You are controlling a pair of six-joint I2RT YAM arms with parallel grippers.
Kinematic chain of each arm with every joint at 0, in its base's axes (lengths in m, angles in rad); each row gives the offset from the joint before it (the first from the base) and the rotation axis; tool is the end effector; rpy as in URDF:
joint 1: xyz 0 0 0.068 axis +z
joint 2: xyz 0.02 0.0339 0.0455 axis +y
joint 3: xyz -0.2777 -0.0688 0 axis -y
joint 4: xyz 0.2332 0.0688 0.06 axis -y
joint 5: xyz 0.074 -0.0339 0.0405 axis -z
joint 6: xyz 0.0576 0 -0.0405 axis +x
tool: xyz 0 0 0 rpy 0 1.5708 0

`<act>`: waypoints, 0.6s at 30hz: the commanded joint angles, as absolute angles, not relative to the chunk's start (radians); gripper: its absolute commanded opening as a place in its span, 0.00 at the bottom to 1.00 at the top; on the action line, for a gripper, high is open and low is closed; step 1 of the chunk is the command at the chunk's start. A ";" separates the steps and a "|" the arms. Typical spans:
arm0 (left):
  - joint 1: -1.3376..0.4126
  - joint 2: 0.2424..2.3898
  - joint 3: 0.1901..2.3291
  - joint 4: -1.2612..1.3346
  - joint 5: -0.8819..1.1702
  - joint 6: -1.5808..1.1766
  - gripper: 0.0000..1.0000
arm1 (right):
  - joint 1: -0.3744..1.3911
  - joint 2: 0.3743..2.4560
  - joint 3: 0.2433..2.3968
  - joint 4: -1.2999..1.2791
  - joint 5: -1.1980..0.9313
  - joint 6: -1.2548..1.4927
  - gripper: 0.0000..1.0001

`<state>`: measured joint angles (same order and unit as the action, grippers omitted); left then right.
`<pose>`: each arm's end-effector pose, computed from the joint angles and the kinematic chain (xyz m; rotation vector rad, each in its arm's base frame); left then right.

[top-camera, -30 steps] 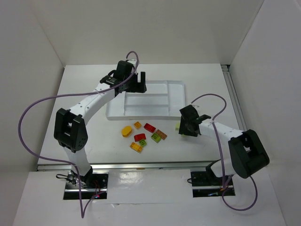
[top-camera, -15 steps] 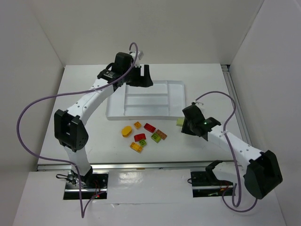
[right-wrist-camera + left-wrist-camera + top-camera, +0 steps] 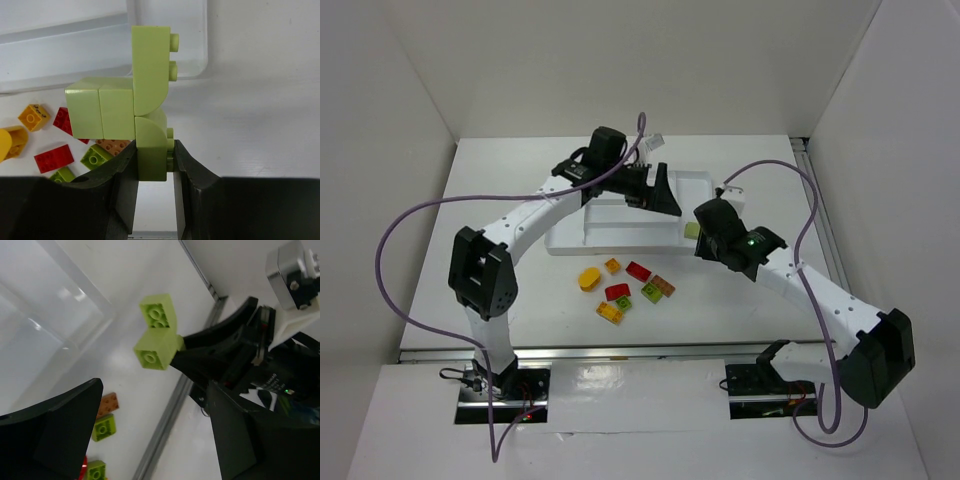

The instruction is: Sort the legos into containers by color

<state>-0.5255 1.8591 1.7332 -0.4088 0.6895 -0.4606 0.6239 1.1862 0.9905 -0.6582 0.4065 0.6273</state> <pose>0.3620 -0.2523 0.3496 0.5218 2.1860 -1.2905 0.2078 0.1215 0.2888 0.1840 2.3316 0.1220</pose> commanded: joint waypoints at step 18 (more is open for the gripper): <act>-0.578 2.017 1.646 -0.183 0.925 -0.612 0.97 | 0.632 1.209 1.051 -0.594 0.357 0.552 0.09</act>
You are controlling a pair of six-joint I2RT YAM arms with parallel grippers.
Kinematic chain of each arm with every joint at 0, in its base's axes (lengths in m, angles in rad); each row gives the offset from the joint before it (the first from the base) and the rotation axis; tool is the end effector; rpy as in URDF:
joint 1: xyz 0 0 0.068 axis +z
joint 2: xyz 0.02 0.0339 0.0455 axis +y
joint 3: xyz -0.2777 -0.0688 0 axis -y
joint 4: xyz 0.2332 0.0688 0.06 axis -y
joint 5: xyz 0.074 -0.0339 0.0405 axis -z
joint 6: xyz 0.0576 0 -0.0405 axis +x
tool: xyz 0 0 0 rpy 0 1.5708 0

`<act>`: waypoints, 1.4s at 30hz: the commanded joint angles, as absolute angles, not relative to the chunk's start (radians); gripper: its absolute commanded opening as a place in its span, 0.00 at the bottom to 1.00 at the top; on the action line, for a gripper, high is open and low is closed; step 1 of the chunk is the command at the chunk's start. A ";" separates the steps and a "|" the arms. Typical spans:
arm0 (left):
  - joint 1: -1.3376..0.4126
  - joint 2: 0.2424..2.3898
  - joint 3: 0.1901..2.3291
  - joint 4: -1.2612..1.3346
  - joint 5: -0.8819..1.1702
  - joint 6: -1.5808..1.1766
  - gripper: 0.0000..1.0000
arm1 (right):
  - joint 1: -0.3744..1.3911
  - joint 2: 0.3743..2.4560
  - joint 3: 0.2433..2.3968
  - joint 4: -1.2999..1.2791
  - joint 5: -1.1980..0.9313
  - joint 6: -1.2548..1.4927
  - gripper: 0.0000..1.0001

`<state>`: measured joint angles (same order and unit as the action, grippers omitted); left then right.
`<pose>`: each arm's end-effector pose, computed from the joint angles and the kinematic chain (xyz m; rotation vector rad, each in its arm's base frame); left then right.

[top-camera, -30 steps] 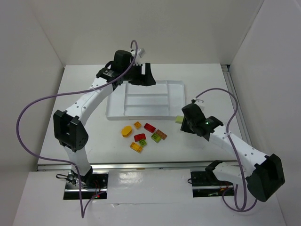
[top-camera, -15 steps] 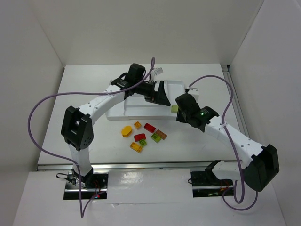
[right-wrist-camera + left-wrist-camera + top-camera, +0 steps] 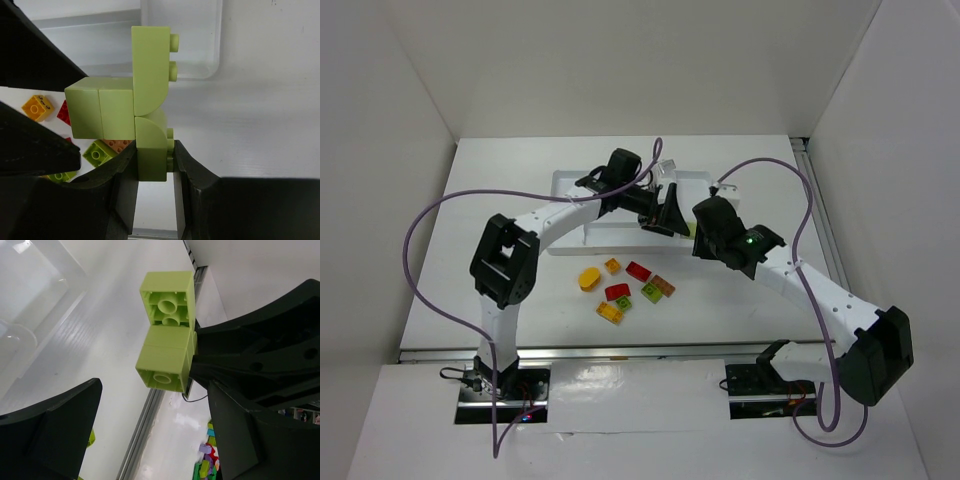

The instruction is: Sort the legos into containers by color

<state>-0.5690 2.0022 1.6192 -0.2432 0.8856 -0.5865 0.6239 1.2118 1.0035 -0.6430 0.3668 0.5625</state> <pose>0.3671 -0.2878 0.2695 0.5440 2.3349 -1.5757 0.2127 0.1277 0.2879 0.0916 2.3512 0.1325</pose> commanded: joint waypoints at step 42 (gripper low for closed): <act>-0.333 1.945 1.589 -0.169 0.965 -0.641 0.00 | 0.565 1.334 1.084 -0.491 0.357 0.519 0.09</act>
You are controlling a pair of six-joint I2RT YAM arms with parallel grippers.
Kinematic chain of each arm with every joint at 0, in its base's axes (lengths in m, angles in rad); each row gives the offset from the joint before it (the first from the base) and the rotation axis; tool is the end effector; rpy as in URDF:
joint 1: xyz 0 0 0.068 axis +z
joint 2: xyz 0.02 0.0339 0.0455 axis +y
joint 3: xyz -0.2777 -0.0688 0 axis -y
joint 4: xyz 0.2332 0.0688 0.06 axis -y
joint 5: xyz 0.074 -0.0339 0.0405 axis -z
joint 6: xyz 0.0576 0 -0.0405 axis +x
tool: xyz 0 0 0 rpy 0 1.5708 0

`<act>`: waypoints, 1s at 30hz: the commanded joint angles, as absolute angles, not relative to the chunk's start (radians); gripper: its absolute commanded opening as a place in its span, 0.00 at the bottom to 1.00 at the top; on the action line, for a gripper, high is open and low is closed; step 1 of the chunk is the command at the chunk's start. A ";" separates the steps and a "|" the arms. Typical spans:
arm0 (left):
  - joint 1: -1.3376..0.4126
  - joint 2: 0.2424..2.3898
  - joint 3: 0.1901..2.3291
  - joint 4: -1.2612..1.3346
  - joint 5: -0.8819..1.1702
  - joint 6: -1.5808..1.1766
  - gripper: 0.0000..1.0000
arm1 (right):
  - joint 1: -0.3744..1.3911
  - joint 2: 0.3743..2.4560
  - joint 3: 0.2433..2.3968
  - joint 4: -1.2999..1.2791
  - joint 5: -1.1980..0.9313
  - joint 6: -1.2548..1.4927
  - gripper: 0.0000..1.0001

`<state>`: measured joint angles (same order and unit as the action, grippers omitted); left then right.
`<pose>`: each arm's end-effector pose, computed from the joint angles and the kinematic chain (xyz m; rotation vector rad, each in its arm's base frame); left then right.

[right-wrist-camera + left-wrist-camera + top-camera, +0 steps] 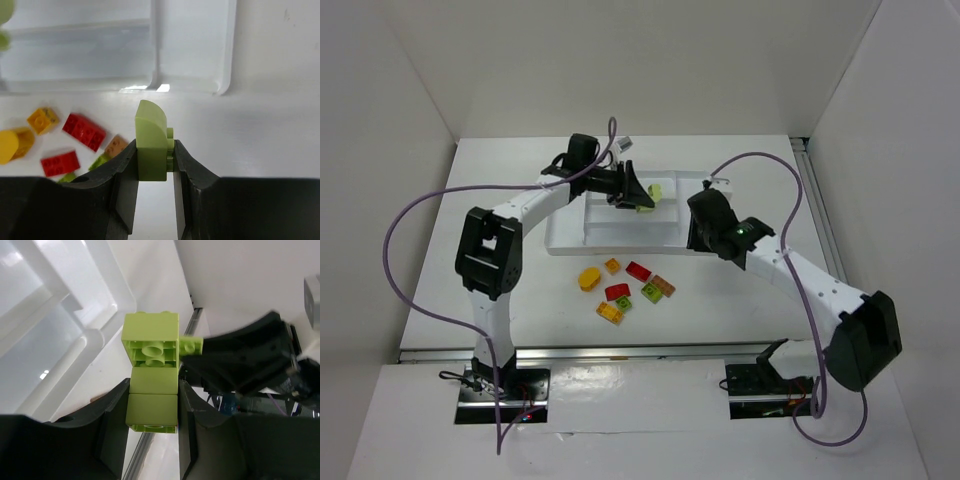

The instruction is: Sort the legos into containers by color

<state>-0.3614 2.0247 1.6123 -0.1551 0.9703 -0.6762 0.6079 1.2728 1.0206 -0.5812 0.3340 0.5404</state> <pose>0.4222 -0.2104 0.2673 0.2844 2.2806 -1.6111 0.2288 0.1362 0.2838 0.0735 2.3497 0.1602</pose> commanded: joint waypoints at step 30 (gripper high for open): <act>-0.316 1.904 1.589 -0.364 0.847 -0.456 0.00 | 0.390 1.663 1.425 -0.288 -0.144 0.511 0.99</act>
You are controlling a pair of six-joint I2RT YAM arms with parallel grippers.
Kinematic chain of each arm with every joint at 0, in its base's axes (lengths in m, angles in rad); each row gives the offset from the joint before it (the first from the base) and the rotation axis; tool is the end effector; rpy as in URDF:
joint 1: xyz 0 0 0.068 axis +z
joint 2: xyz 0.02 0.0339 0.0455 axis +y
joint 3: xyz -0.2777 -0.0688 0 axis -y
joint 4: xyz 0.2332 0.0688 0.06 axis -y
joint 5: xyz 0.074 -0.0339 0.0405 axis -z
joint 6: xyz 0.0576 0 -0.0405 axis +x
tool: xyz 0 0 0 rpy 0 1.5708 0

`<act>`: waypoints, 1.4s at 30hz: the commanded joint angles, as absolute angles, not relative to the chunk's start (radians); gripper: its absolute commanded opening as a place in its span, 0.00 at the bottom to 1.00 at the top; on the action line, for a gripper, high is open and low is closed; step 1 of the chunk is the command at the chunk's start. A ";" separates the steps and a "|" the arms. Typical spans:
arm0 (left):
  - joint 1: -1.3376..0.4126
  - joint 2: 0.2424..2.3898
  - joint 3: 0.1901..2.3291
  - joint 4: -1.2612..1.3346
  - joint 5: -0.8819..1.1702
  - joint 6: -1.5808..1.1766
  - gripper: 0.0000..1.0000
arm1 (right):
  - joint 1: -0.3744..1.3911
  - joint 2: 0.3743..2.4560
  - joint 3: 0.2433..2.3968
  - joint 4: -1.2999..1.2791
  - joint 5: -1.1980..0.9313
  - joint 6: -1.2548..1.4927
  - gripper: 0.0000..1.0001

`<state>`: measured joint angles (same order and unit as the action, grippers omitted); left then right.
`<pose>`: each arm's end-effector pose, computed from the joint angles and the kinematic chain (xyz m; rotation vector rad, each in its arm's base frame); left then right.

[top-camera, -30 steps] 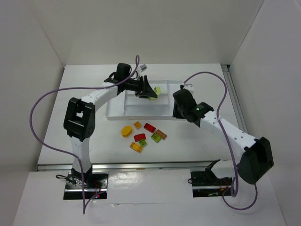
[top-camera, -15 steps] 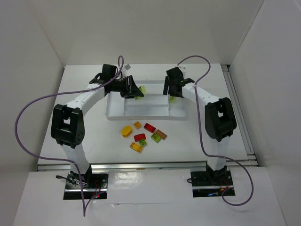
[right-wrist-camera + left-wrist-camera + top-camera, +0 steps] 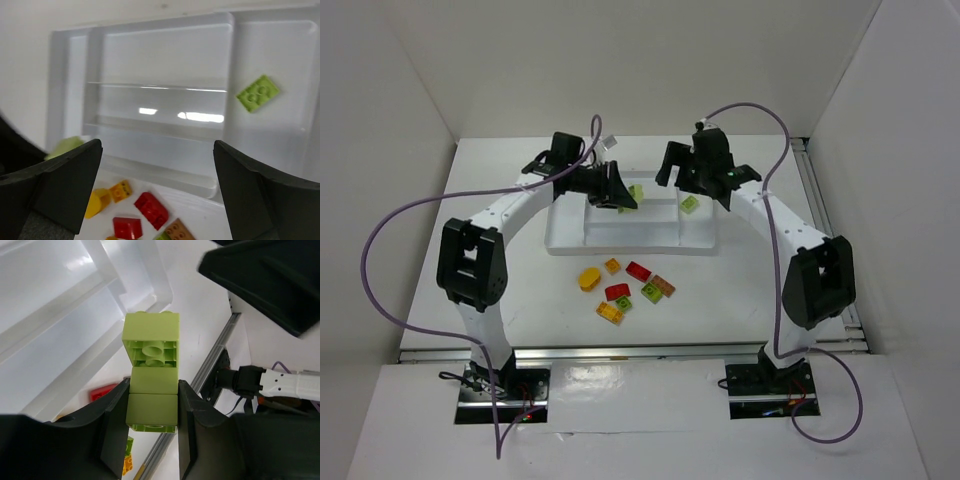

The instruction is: Sort the legos into containers by color

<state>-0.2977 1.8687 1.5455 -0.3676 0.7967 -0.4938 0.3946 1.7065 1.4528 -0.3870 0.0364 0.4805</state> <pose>0.3988 -0.1654 0.2890 0.2281 2.3315 -1.3094 0.3736 0.1533 0.3096 0.1170 2.2442 0.4407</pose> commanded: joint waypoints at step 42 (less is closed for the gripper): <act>-0.321 1.904 1.588 -0.382 0.859 -0.437 0.00 | 0.382 1.664 1.356 -0.295 0.160 0.597 0.11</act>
<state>-0.3355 1.9285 1.5646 -0.3828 0.8352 -0.4664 0.3981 1.7096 1.3621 -0.3054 0.0593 0.5724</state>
